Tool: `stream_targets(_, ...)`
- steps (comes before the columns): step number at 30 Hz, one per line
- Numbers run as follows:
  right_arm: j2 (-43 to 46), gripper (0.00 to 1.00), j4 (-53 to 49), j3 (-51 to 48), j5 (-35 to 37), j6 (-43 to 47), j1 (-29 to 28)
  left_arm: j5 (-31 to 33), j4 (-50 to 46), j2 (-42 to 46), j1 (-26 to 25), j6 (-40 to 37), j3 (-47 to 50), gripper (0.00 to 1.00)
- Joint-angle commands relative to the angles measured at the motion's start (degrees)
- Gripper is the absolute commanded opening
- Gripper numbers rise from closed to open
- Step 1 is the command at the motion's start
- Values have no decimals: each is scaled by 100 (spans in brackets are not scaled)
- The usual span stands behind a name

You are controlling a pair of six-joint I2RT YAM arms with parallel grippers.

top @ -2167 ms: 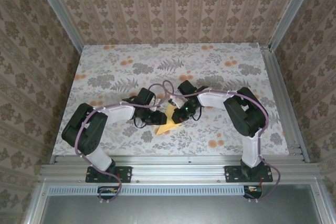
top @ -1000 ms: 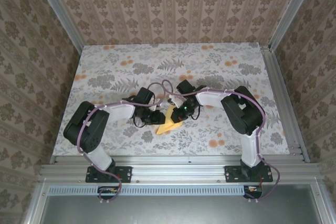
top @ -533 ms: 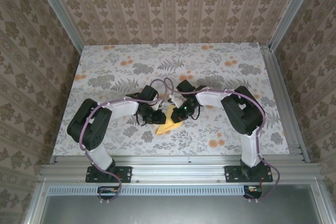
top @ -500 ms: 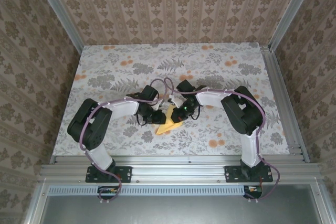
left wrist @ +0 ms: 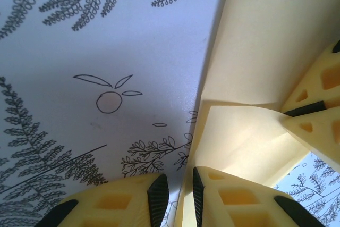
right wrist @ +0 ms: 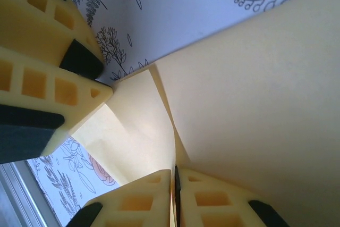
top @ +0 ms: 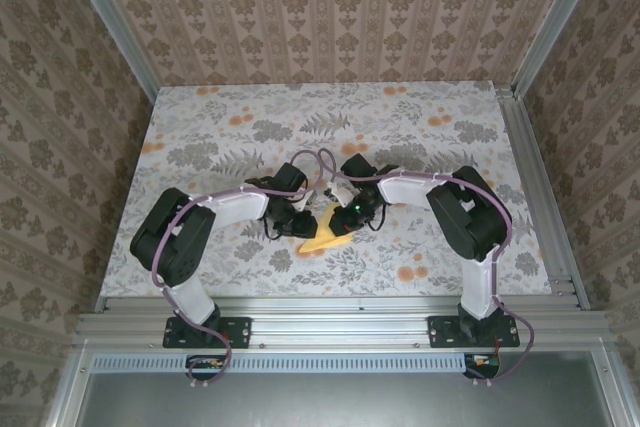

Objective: Fold a paper plane with a square sheet of paper (pick it up from the middle)

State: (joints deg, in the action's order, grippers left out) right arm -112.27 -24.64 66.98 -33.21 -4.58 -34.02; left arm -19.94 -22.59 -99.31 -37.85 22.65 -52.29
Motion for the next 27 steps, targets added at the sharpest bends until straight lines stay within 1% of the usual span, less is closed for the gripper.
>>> stream_targets(1,232,14,80,-148,37,-43,-8,71,436,-827,-337,-235,356,27)
stream_targets(4,295,15,121,-222,8,-95,-15,38,455,-836,-350,-248,352,27)
stream_targets(10,616,21,188,-372,140,-222,53,34,439,-862,-389,-290,304,27)
stream_targets(17,574,21,179,-349,148,-245,71,48,418,-893,-432,-280,286,27)
stream_targets(23,1175,23,285,-638,471,-370,185,131,343,-914,-458,-301,264,27)
stream_targets(27,1572,22,594,-1046,179,-722,185,139,327,-977,-478,-315,237,27)
